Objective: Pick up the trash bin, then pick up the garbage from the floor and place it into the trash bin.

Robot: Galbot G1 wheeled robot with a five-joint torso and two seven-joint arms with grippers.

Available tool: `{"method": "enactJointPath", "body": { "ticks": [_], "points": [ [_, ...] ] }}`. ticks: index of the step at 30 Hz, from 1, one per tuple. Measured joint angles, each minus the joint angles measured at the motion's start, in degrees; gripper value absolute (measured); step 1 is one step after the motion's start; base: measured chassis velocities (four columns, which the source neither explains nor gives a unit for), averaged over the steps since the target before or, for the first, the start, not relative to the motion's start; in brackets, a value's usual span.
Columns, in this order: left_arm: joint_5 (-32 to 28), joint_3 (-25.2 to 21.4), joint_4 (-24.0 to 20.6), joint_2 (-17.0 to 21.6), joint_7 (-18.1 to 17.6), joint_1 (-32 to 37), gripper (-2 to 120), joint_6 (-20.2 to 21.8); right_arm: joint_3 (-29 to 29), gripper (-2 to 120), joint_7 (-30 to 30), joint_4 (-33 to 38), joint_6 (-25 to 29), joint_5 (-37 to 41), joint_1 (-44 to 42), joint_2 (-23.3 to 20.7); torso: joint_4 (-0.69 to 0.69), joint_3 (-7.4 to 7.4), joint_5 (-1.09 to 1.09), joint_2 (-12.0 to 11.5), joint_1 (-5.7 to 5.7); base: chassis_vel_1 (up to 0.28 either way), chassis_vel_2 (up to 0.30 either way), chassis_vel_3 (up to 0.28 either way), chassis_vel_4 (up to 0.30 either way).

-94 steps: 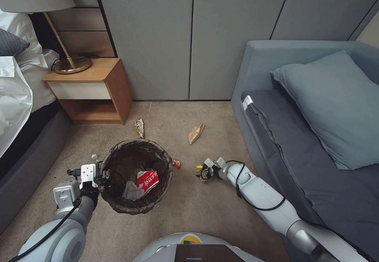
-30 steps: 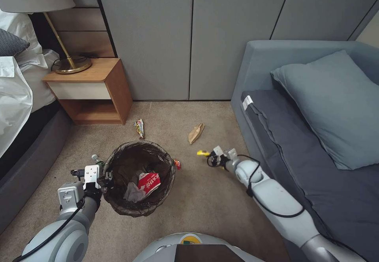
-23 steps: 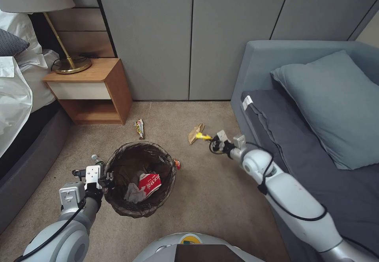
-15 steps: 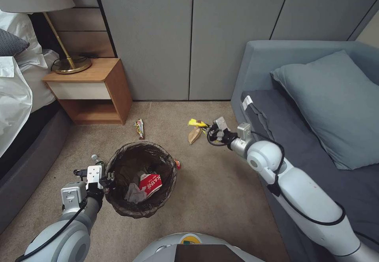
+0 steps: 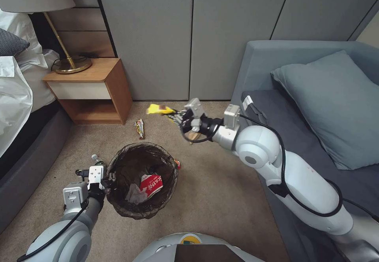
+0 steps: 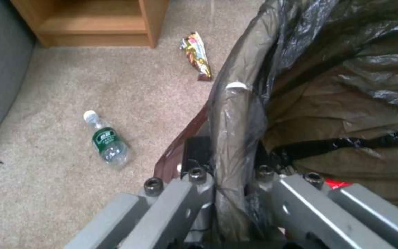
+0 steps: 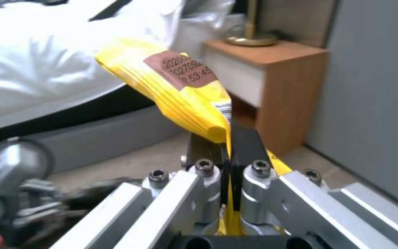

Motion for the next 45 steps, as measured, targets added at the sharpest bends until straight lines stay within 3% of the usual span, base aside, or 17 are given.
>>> {"method": "enactJointPath", "body": {
  "ticks": [16, 31, 39, 41, 43, 45],
  "points": [
    [0.4, 1.0, 0.0, -0.3, 0.9, -0.7, 2, 0.1, -13.3, 0, 5.8, 1.3, -1.7, 4.6, 3.2, 3.6, -0.01, 0.00, 0.01, 0.0, 0.00, 0.000, 0.000, 0.000, 0.000],
    [0.3, 1.0, 0.0, -0.3, 1.1, -1.4, 2, 0.1, -18.2, -2, 7.7, 0.0, -3.5, 3.2, 2.2, 3.3, -0.01, 0.00, 0.02, 0.0, 0.00, 0.000, 0.000, 0.000, 0.000],
    [0.1, 0.8, 0.0, -0.2, 1.1, -1.6, 2, 0.1, -19.7, 27, 9.3, -0.2, -3.5, 1.9, 2.0, 3.6, 0.00, 0.00, 0.01, 0.0, 0.00, 0.000, 0.000, 0.000, 0.000],
    [0.1, 0.8, 0.0, -0.2, 1.1, -1.6, 2, 0.1, -19.7, 28, 9.4, -0.1, -3.5, 1.9, 2.0, 3.6, 0.00, 0.00, 0.02, 0.0, 0.00, 0.000, 0.000, 0.000, 0.000],
    [0.0, 0.8, 0.0, -0.2, 1.1, -1.8, 2, 0.1, -19.9, 42, 9.8, 0.1, -3.5, 2.0, 2.0, 3.6, -0.01, 0.00, 0.02, 0.0, 0.00, 0.000, 0.000, 0.000, 0.000],
    [0.0, 0.8, 0.0, -0.1, 1.1, -1.9, 2, 0.1, -19.9, 46, 9.9, 0.2, -3.4, 2.0, 2.0, 3.5, 0.00, 0.00, 0.01, 0.0, 0.00, 0.000, 0.000, 0.000, 0.000]
  ]
}}
